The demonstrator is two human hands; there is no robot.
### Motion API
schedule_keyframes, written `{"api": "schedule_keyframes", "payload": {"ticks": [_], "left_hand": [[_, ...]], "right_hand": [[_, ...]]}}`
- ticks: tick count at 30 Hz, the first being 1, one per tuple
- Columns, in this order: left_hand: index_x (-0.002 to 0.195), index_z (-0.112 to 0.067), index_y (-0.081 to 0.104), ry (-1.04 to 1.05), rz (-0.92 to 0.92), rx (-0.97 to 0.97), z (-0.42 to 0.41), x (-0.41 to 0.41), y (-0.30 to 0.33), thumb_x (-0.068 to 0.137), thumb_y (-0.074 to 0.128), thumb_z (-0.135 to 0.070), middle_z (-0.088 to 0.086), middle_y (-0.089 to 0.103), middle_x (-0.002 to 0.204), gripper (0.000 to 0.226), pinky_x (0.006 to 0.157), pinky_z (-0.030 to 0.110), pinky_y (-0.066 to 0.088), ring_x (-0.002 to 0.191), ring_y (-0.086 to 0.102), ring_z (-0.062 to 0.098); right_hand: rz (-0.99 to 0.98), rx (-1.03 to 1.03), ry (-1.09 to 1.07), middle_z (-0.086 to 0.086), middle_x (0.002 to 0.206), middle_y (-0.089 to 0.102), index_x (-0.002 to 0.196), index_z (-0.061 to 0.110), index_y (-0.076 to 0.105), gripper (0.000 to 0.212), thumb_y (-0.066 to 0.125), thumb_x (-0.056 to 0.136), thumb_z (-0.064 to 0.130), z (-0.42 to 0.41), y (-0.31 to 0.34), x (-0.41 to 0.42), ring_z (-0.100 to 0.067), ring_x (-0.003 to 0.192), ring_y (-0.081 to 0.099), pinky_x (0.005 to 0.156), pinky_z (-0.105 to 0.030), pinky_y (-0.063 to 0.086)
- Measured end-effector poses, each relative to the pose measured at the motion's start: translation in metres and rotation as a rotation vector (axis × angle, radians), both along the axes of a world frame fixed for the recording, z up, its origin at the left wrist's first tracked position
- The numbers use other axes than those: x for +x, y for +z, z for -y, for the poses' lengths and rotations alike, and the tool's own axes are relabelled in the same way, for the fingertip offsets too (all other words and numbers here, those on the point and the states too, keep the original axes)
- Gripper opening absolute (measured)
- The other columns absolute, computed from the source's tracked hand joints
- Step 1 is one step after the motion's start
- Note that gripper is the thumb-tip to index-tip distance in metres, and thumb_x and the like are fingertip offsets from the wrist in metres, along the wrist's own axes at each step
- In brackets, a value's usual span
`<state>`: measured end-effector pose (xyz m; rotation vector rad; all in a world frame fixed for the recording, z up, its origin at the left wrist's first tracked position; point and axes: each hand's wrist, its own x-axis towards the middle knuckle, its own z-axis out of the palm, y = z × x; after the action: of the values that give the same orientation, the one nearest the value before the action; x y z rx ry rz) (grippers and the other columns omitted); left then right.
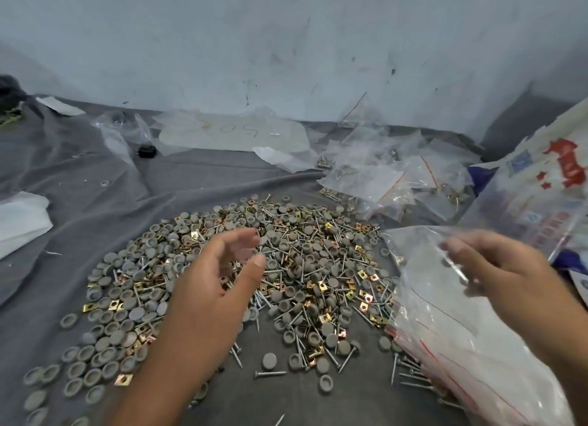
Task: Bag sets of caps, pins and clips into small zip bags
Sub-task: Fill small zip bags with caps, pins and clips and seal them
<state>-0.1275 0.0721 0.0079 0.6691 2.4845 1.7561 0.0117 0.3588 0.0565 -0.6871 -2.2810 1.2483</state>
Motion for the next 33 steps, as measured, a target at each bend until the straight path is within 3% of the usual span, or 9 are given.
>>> {"api": "schedule_keyframes", "payload": {"ticks": [6,9,11,14,19,22,24,27,33], "left_hand": [[0.125,-0.042,0.060,-0.402,0.342,0.226,-0.003,0.007,0.012,0.068,0.073,-0.073,-0.019,0.067,0.125,0.065,0.082,0.011,0.052,0.113,0.064,0.000],[0.093,-0.034,0.074,-0.215,0.273,0.260,-0.001,0.002,0.011,0.083,0.068,-0.054,-0.013,0.075,0.089,0.023,0.069,0.010,0.051,0.081,0.070,0.002],[0.076,-0.029,0.073,-0.055,0.283,0.301,0.002,-0.004,0.007,0.082,0.065,-0.051,-0.009,0.067,0.068,0.025,0.060,0.018,0.049,0.063,0.061,0.006],[0.078,-0.026,0.074,0.102,0.346,0.421,0.007,-0.010,0.002,0.072,0.064,-0.057,-0.002,0.070,0.073,0.033,0.055,0.023,0.052,0.062,0.064,0.011],[0.097,-0.022,0.071,0.224,0.383,0.474,0.006,-0.015,-0.001,0.077,0.061,-0.049,-0.004,0.076,0.096,0.035,0.063,0.027,0.055,0.079,0.073,0.008],[0.130,-0.028,0.047,0.381,0.328,0.302,0.002,-0.015,-0.003,0.080,0.066,-0.056,-0.012,0.061,0.123,0.060,0.083,0.028,0.051,0.102,0.063,0.001],[0.136,-0.031,0.039,0.509,-0.008,0.064,0.005,-0.011,-0.002,0.082,0.066,-0.058,-0.013,0.046,0.128,0.066,0.094,0.030,0.044,0.113,0.050,0.005],[0.116,-0.037,0.059,0.276,-0.465,-0.226,0.007,-0.008,-0.001,0.087,0.066,-0.054,-0.022,0.054,0.114,0.034,0.093,0.043,0.045,0.107,0.050,0.004],[0.098,-0.037,0.075,0.004,-0.359,-0.349,0.007,-0.007,-0.005,0.084,0.075,-0.042,-0.029,0.069,0.087,0.016,0.071,0.012,0.048,0.083,0.062,-0.008]], "right_hand": [[-0.022,-0.424,0.462,0.005,0.070,0.065,0.082,0.027,0.077,0.020,0.066,0.081,0.044,0.074,0.005,-0.066,-0.006,0.054,0.050,0.049,-0.019,0.043],[-0.018,-0.525,0.471,0.002,0.079,0.070,0.087,0.029,0.077,0.021,0.066,0.082,0.046,0.092,-0.016,-0.085,-0.008,0.060,0.057,0.052,-0.019,0.047],[-0.009,-0.657,0.494,0.000,0.098,0.076,0.098,0.029,0.077,0.031,0.072,0.079,0.053,0.098,-0.033,-0.090,-0.014,0.082,0.071,0.066,-0.023,0.057],[0.124,-0.718,0.598,0.003,0.120,0.074,0.123,0.025,0.066,0.065,0.080,0.070,0.060,0.106,-0.055,-0.087,-0.016,0.110,0.071,0.086,-0.032,0.059],[0.129,-0.627,0.596,0.000,0.102,0.078,0.113,0.024,0.072,0.040,0.078,0.075,0.032,0.118,-0.061,-0.088,-0.013,0.092,0.074,0.071,-0.020,0.056],[0.077,-0.632,0.525,0.002,0.096,0.078,0.101,0.026,0.076,0.026,0.076,0.076,0.034,0.122,-0.063,-0.092,-0.010,0.085,0.073,0.065,-0.018,0.054],[0.054,-0.610,0.476,0.003,0.092,0.078,0.093,0.030,0.077,0.010,0.077,0.084,0.030,0.123,-0.067,-0.095,-0.014,0.082,0.072,0.066,-0.021,0.053],[0.042,-0.550,0.452,0.005,0.092,0.077,0.091,0.033,0.077,0.008,0.074,0.091,0.026,0.121,-0.070,-0.097,-0.012,0.082,0.072,0.066,-0.023,0.054],[0.067,-0.424,0.474,0.010,0.082,0.076,0.087,0.037,0.077,0.012,0.068,0.094,0.036,0.120,-0.070,-0.097,0.004,0.073,0.067,0.057,-0.013,0.049]]}}
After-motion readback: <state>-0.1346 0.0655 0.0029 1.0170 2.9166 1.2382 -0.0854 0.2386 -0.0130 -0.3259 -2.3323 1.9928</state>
